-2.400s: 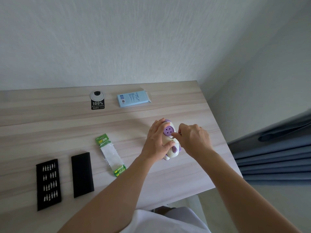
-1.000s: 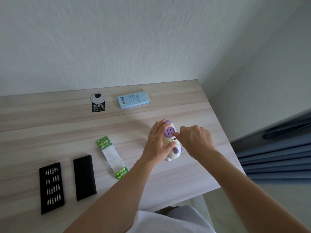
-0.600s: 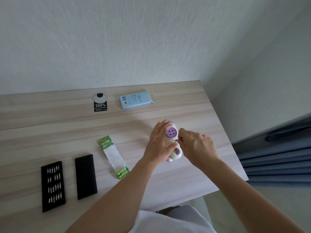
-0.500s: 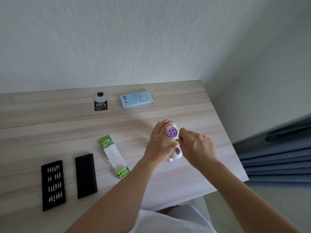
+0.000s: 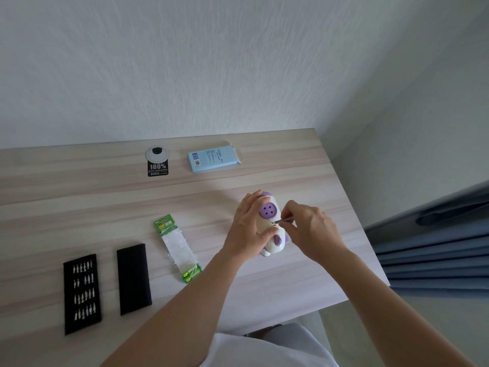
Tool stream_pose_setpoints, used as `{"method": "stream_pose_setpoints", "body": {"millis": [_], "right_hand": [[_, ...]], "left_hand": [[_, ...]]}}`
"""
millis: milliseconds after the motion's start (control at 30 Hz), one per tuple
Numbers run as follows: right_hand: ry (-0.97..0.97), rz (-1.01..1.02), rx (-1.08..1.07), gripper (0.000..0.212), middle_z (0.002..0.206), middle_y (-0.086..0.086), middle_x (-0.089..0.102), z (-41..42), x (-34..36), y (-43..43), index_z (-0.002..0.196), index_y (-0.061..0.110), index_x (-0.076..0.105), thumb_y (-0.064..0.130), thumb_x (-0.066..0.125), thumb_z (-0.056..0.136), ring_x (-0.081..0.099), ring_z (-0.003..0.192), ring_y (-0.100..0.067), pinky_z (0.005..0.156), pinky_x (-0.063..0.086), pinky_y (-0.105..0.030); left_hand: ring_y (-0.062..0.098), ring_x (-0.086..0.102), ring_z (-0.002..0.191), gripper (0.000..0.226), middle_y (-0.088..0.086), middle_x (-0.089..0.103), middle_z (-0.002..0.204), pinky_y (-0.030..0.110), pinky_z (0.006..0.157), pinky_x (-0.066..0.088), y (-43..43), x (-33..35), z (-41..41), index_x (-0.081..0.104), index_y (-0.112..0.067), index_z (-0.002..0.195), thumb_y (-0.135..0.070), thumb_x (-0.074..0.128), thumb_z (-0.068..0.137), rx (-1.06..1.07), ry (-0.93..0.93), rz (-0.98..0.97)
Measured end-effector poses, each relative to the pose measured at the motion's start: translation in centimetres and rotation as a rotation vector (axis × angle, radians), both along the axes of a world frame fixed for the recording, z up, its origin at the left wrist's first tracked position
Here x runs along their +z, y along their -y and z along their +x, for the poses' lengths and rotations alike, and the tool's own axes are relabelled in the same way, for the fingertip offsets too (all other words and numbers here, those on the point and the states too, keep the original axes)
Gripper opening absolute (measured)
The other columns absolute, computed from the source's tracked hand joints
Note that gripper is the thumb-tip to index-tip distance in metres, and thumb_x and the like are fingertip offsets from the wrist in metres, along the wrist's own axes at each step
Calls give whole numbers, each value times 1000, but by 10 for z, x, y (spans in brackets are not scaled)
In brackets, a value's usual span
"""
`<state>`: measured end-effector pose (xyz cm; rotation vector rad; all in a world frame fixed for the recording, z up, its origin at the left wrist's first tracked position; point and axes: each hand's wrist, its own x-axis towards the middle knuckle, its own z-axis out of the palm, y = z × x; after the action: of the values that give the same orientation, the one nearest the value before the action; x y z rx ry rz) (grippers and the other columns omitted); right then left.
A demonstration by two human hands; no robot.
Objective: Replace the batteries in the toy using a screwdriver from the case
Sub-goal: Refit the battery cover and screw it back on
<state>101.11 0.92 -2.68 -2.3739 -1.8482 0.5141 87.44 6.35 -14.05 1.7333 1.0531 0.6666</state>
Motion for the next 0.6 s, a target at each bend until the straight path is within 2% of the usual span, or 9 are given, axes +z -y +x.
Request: {"method": "stream_pose_setpoints", "body": {"millis": [133,233,300,367,433,500,600], "right_hand": [[196,-46,58,31,85,0,65,-4,1,-5,97,16,55,47,53,98,60,77,-29,65,44,-32],[289,-88,18,44,74,-2,54,-10,4,-8,92,14,57,55,44,99,54,72,-28,63,39,-30],[249,-89,3,40,76,-1,55,-10,4,-9,92,15,56,53,46,99,54,73,-28,63,39,-30],[140,-64,25,23,86,3,63,-8,2,-7,96,18,53,42,52,97,58,78,-29,65,42,-32],[140,-63,72,17,92,2,66,-8,2,-5,101,20,52,36,51,97,60,80,-29,67,47,-34],[192,-71,86,23,90,-1,66,-7,3,-5,102,18,54,40,50,99,61,80,-30,68,47,-35],[296,-105,41,38,73,-1,54,-8,5,-11,91,15,55,50,44,101,55,71,-29,63,40,-32]], "left_hand": [[1,14,145,69,-32,24,149,56,95,52,0,3,1,46,-31,139,-25,78,77,-5,-14,-1],[0,13,145,68,-33,23,148,58,91,53,1,4,1,46,-31,138,-24,77,78,-7,-19,-2],[4,15,146,68,-30,24,149,56,96,52,1,3,0,46,-30,139,-24,76,78,-7,-17,22],[7,17,146,67,-26,26,150,55,101,49,0,2,-1,47,-28,138,-25,75,78,-13,-6,55],[6,16,147,66,-29,25,150,57,99,50,0,2,0,47,-29,139,-25,74,79,-10,-7,33],[3,14,146,68,-35,22,147,58,94,52,0,3,1,46,-31,140,-23,76,80,-6,-10,3],[6,15,147,68,-44,18,141,54,103,47,0,2,1,46,-29,140,-24,76,80,-7,-11,34]]}}
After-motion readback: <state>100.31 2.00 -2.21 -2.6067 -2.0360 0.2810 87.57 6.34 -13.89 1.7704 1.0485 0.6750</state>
